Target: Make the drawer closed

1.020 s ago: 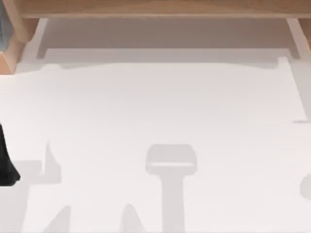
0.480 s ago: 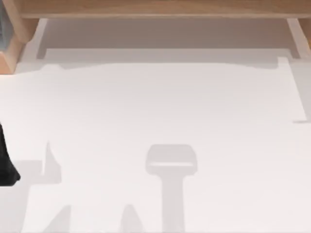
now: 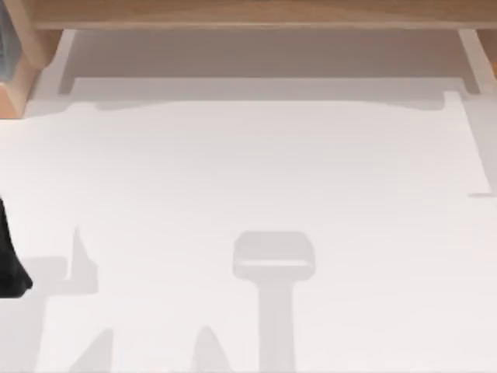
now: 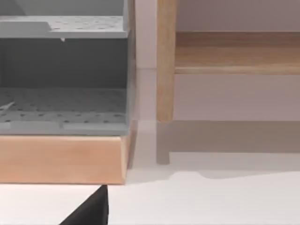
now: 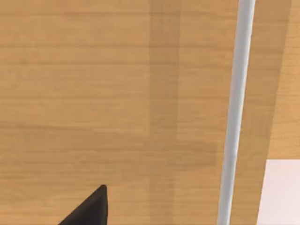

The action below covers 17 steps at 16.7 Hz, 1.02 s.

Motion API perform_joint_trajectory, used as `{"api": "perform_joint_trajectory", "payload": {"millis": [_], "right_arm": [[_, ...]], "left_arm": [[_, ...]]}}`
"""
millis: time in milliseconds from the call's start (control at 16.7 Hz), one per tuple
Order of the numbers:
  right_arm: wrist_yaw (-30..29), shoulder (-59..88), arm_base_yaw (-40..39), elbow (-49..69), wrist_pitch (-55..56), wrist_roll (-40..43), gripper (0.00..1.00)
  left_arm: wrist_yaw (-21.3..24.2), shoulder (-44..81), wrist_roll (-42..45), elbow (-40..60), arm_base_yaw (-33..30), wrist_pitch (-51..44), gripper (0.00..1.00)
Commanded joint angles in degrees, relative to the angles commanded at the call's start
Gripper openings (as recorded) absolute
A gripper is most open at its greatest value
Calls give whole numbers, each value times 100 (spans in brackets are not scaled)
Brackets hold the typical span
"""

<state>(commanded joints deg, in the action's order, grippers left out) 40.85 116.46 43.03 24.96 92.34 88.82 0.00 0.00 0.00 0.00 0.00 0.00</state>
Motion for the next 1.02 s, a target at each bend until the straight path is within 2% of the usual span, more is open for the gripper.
{"api": "perform_joint_trajectory", "payload": {"millis": [360, 600, 1020], "right_arm": [[-317, 156, -344, 427, -291, 15, 100], [-330, 161, -356, 443, -302, 15, 100], [-330, 161, -356, 443, -302, 15, 47]], "left_arm": [[0, 0, 0, 0, 0, 0, 100], [0, 0, 0, 0, 0, 0, 100], [0, 0, 0, 0, 0, 0, 100]]}}
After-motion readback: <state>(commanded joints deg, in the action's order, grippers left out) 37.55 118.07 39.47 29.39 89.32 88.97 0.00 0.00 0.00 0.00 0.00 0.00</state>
